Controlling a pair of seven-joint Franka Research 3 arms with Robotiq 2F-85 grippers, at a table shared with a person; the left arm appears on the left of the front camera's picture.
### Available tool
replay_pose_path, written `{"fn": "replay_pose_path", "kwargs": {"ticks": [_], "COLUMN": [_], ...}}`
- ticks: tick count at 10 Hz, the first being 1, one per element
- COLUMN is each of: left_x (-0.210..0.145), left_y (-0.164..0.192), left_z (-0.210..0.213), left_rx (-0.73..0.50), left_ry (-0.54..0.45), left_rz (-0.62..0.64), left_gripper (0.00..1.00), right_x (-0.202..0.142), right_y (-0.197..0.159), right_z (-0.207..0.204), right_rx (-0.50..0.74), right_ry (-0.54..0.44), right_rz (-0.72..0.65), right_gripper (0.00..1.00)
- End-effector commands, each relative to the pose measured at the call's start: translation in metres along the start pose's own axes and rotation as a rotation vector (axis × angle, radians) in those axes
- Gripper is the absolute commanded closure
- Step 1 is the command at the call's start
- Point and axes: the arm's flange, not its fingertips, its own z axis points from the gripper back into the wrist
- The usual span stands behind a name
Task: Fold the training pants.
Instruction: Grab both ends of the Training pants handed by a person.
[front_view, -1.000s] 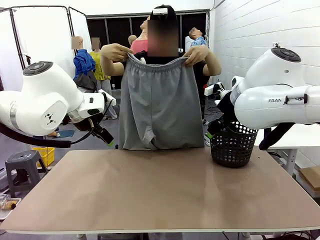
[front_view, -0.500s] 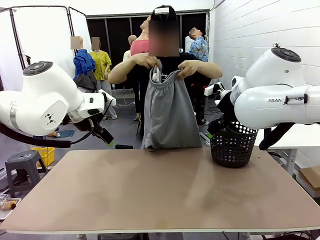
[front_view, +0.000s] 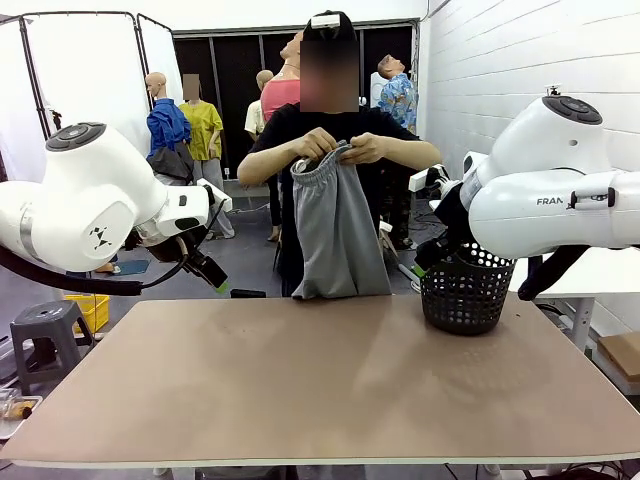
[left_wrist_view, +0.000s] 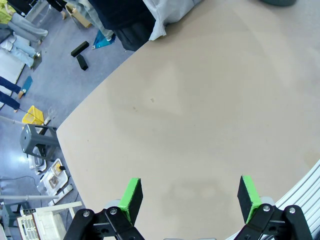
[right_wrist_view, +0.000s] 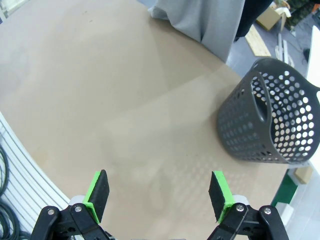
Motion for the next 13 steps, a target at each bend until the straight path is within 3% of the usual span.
{"fn": "replay_pose_path", "kwargs": {"ticks": [1,13], "left_x": [-0.0005,-0.0005], "left_y": [0.0004,0.0004], "left_z": [-0.0009,-0.0009], "left_rx": [-0.004,-0.004], "left_ry": [0.000,0.000], "left_rz": [-0.006,-0.006], "left_gripper": [0.00,0.00], "right_x": [-0.0003,-0.0003], "right_y": [-0.0004,-0.0004], "right_z": [-0.0018,-0.0018], "right_rx": [0.000,0.000], "right_ry": [0.005,0.005], "right_rz": [0.003,0.003], "right_gripper": [0.00,0.00]}}
